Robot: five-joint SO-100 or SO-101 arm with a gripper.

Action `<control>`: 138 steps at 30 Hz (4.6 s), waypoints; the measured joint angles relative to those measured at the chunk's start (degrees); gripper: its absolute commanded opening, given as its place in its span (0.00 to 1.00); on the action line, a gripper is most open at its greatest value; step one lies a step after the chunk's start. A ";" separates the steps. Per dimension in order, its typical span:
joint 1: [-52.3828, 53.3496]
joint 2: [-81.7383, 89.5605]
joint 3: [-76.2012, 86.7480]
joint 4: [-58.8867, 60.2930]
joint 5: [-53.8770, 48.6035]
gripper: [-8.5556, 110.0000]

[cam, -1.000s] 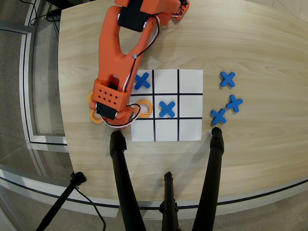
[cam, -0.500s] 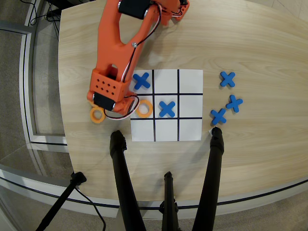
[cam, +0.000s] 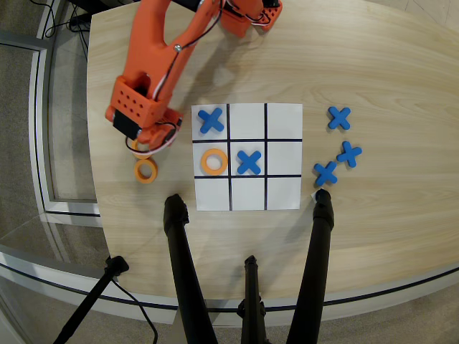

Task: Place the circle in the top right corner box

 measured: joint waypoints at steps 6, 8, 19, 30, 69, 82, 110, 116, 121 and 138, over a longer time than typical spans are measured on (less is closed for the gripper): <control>5.98 0.53 0.62 0.09 -6.50 0.11; 7.21 0.53 0.62 0.09 -7.56 0.11; 8.26 0.53 0.62 -2.37 -8.09 0.08; 8.17 5.10 0.62 1.23 -7.65 0.07; -29.18 -9.32 -30.50 0.18 29.88 0.07; -29.18 -19.60 -36.47 -0.53 29.88 0.07; -29.27 -28.30 -46.49 1.05 30.67 0.07; -29.18 -28.30 -46.58 1.67 30.67 0.08; -29.18 -28.30 -46.93 1.67 30.59 0.11; -29.18 -18.54 -46.85 12.83 29.53 0.13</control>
